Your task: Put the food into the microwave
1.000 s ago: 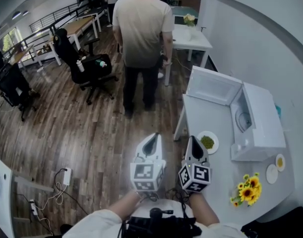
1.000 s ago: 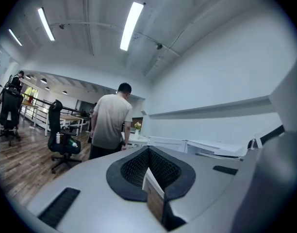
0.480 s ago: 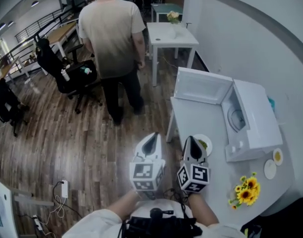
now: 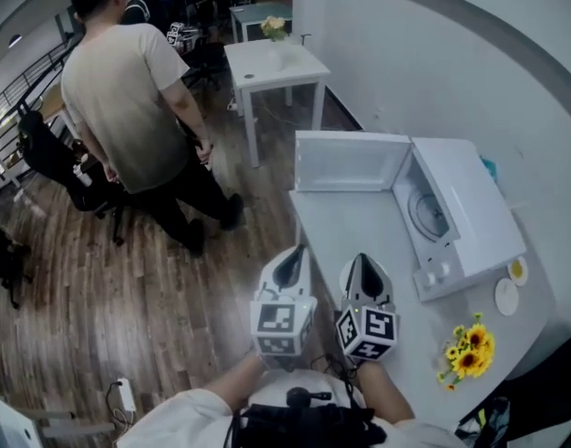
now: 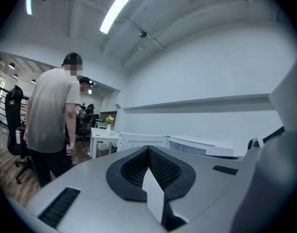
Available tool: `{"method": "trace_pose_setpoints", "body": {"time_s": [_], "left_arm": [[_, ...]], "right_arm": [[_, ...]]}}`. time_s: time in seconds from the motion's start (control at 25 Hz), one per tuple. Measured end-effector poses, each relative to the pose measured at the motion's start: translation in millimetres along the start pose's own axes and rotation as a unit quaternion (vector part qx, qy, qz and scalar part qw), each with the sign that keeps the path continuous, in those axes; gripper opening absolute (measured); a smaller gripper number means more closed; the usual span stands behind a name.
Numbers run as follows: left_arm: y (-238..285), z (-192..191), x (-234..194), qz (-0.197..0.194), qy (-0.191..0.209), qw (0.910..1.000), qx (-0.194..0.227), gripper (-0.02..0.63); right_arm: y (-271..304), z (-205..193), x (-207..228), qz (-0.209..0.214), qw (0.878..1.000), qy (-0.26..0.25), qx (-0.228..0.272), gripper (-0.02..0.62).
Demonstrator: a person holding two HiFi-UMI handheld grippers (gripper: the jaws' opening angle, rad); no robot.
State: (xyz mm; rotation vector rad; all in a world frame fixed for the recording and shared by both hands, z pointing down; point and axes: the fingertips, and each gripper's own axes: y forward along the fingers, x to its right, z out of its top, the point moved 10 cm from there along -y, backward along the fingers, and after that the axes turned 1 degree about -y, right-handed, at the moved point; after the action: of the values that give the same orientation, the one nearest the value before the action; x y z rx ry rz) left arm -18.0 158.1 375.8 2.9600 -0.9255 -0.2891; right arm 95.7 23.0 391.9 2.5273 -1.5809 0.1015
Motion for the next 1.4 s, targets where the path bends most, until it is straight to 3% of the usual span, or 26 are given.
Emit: {"method": "trace_pose_setpoints", "body": {"time_s": [0.56,0.88,1.2,1.4], "left_arm": [[150,45,-69,-0.112,0.016,0.9933,-0.021,0.009],[208,50,-75,-0.189,0.017,0.9811,-0.039,0.009],[250,49,-53,-0.289,0.027,0.9551,-0.06,0.009],[266,36,-15,-0.374,0.029,0.9229,-0.088,0.009]], "right_arm": [[139,34,-15,-0.09,0.995,0.006,0.031,0.015],[176,40,-10,-0.154,0.987,0.008,0.035,0.015],[178,45,8,-0.243,0.968,0.022,0.051,0.015],[150,41,26,-0.328,0.943,0.034,0.051,0.015]]}}
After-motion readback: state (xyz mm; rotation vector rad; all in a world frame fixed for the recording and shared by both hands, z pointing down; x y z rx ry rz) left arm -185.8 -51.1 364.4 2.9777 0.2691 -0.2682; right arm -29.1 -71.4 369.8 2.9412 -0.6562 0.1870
